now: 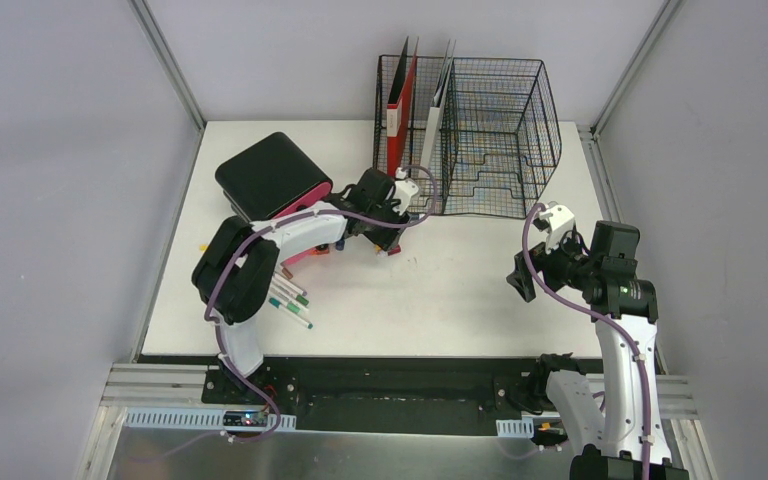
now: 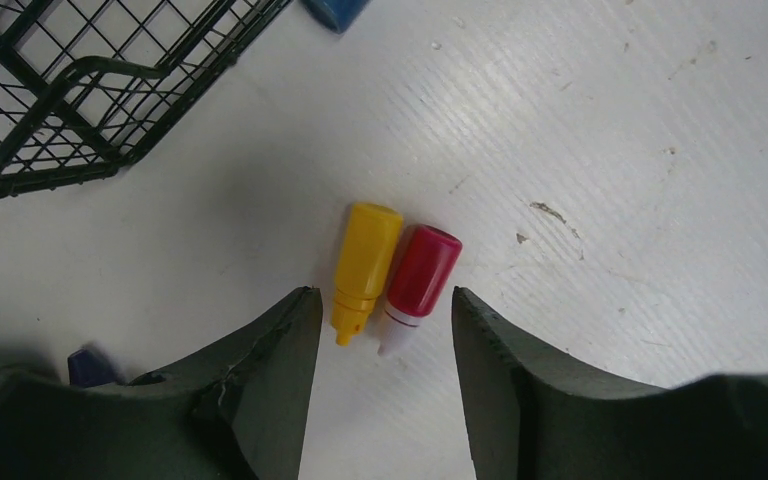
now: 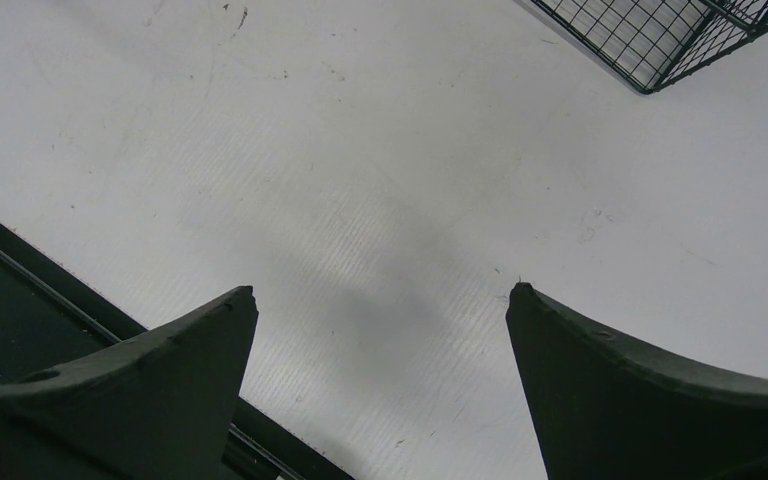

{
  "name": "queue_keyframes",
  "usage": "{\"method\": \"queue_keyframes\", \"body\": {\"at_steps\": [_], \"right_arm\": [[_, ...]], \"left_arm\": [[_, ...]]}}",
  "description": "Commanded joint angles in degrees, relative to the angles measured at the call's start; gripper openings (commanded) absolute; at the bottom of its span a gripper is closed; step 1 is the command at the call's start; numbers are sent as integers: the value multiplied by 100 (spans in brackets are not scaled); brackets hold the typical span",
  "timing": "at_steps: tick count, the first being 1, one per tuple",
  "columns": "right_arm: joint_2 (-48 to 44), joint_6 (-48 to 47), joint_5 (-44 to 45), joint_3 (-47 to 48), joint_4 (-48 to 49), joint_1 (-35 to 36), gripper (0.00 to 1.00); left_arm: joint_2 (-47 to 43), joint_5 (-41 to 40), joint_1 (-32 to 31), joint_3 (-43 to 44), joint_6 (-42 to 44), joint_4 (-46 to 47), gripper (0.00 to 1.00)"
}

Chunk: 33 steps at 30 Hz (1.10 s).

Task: Organize the desk
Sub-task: Pick up the stationery from the center of the board.

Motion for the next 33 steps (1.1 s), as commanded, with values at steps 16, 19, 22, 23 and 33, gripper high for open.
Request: {"method": "queue_keyframes", "body": {"at_steps": [16,19,22,23,33], "right_arm": [[-25,-97,-144,-24,4,-81,99],[-28,-98,-157,-24,5,-81,99],[-22,-104,-155,-17,1,-90,99],[-28,-106,-151,-23,-3,-90,99],[-25,-106,-169,-19,2,-99,99]], "left_arm": [[657,321,264,762,262,-389,53],[633,467,313,787,216,-389,54],[638,625,409,831,137,-388,54],[646,659,435,849,118,-390,54],[902,686,488,969,100,-510,49]]}}
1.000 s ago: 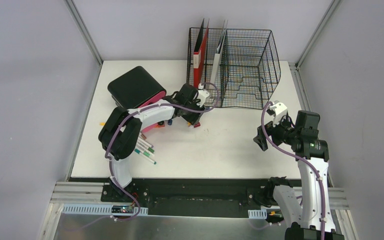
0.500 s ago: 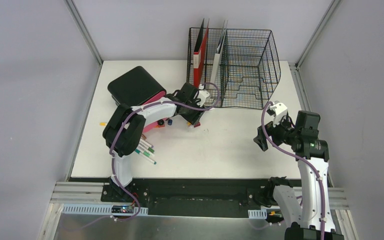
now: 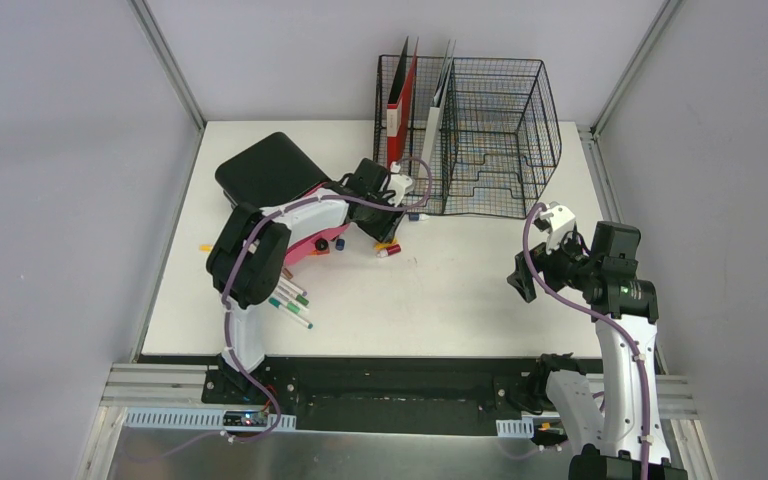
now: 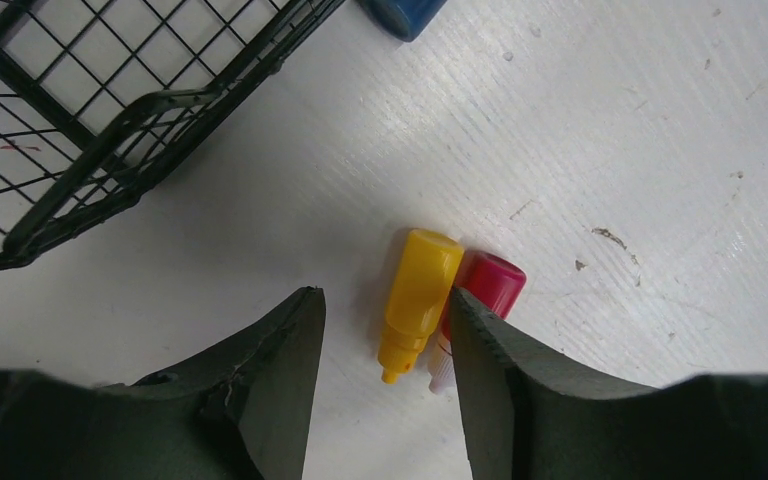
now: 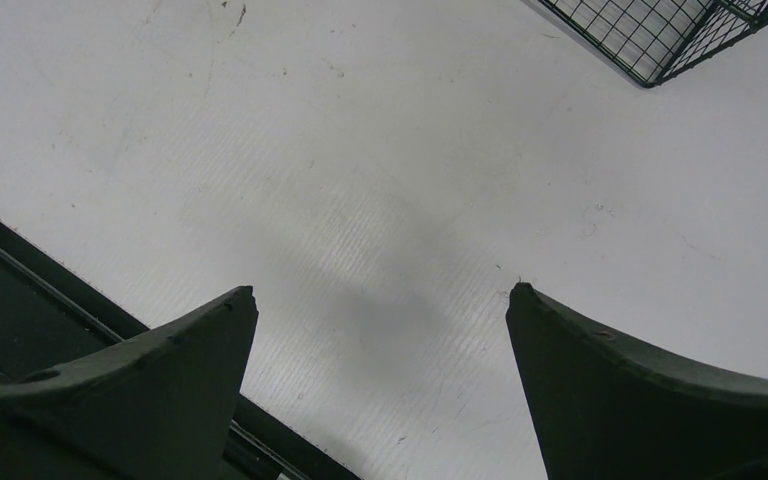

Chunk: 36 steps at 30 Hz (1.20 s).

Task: Organize the desk
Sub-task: Pick up the stationery from the center of the board.

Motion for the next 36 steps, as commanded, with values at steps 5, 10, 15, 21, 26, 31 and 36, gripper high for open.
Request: {"method": "queue_keyframes", "body": {"at_steps": [5,10,15,21,26,31,36], "right_arm": [[-29,-100,-166,-22,42,-51,99],[-38,-102,-163,-15,37,-60,99],[-64,-111,-162,-15,35,-60,99],[-98,-113,-177,-10,22,-65,99],[-116,-120,-200,-6,22,-68,99],[-117,-116,-203,-5,26,-69,99],[-116,-119,-205,-6,18,-69,99]], "left_arm": [[243,155,3,237,-21,-60,49],[341,108,3,248,-73,-89,48],[408,-93,-10,232,-148,-132,38],[152,-299,-44,34,-317,-86,7],[-517,-400,-143,-372,-515,203,0],[-1375,-682,-199,-864,-660,439,0],[-2227,-698,-232,-1281,-749,580,0]]}}
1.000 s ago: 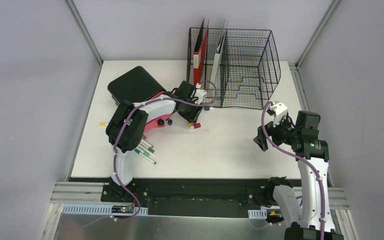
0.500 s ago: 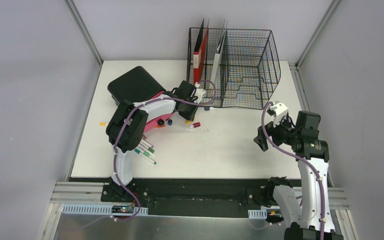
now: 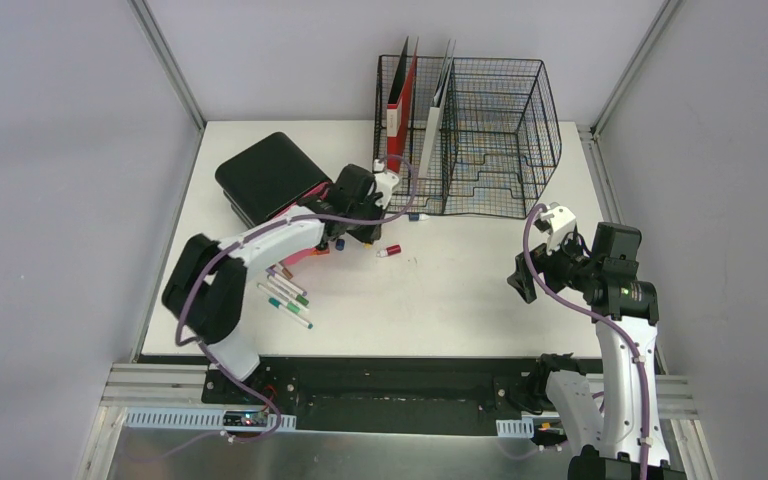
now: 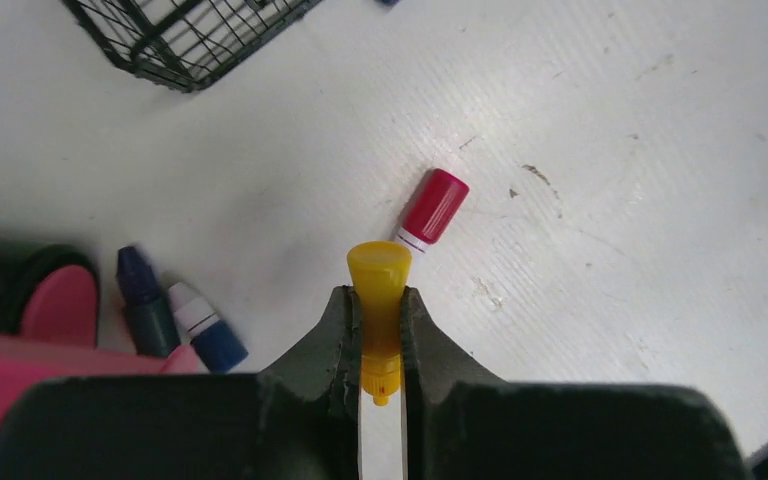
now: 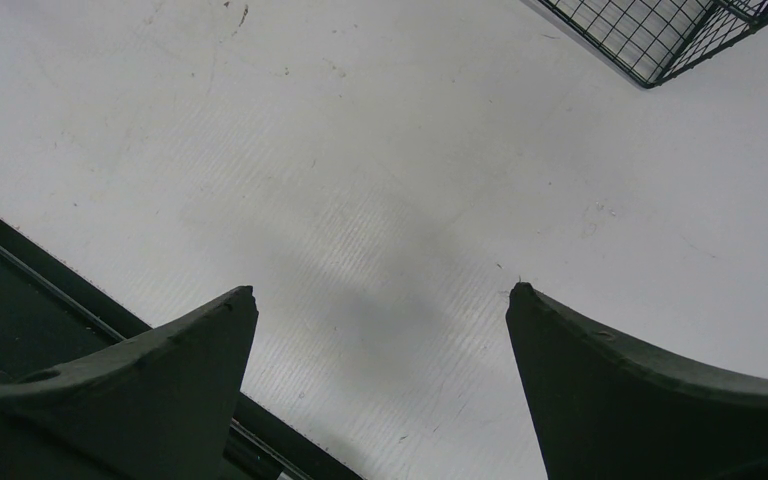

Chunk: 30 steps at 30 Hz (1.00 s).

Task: Organize the desk
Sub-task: Pick up the stationery from the center of the board, then place the stationery in the drawer.

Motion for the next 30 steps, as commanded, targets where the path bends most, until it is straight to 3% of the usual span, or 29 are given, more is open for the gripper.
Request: {"method": "queue_keyframes", "body": {"at_steps": [1,15,28,30], "right_arm": [[-72,-98,-166,-5,61,-42,99],[-53,-89,-175,-2,67,-42,99],[-72,-98,-176,-15,52,-50,99],[-75,-98,-175,-15,53,-50,99]], "left_arm": [[-970,-178,-46,-295,-187,440,0],[-3120,-2419,-64,-1283,454,395,0],[-2453,-3717,-64,-1110,917,246,0],[-2374,-3850,-65,-1087,904,243,5]]}}
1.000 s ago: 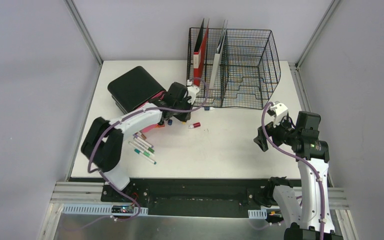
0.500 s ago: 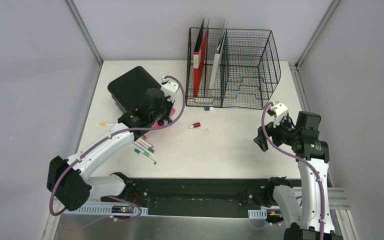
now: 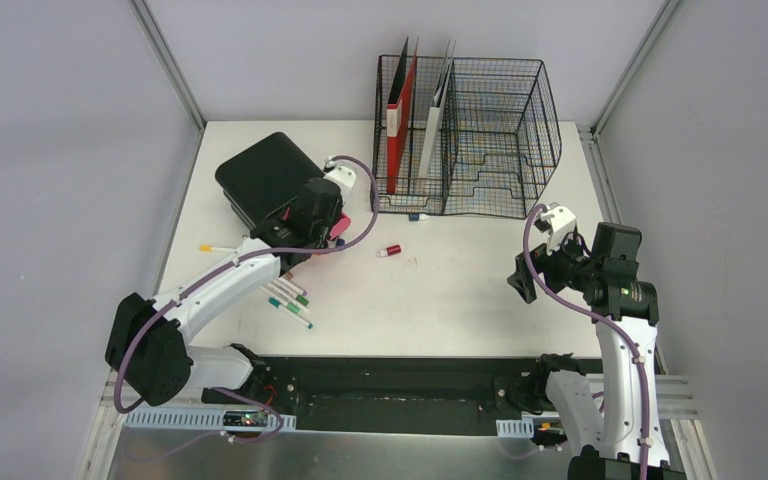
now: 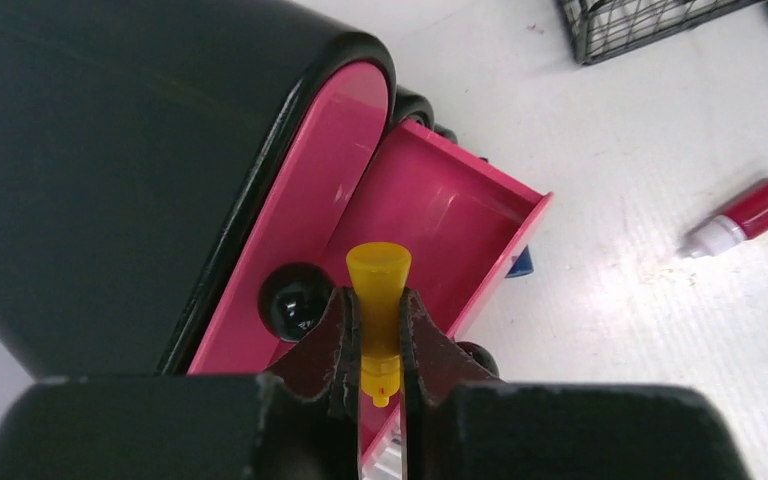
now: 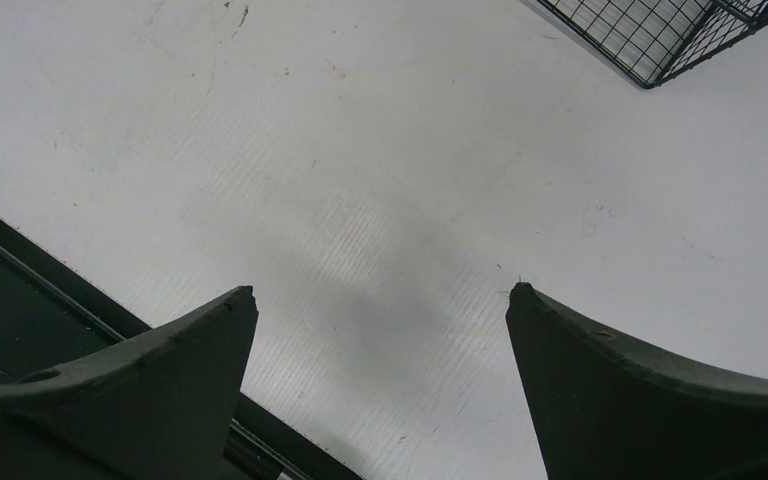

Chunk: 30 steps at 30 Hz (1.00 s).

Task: Organize the desk
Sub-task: Place the stationery in the drawer.

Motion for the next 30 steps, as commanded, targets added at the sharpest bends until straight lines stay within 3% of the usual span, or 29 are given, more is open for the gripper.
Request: {"method": "queue_keyframes", "body": {"at_steps": [1,4,8,20,25,30], "right_arm": [[-63,-98,-175,-15,56,-45,99],[-62,-96,-175,-14,52,-51,99],[-62,-95,-181,-15,52,-51,99],[-65,-98,-186,-8,49,-60,99],[-72,-97,-193,-5,48,-60,99],[-80,-97,-190,-5,45,-69,99]], "left_arm": [[138,-542,-44,170,121,53,12],[218,-603,-44,197,118,56,25],[257,-608,-49,224,102,55,35],[-137,59,-55,210,-110,-59,45],[-377,430,-53,113,-209,-39,64],[-545,983,-53,-3,-285,64,76]]}}
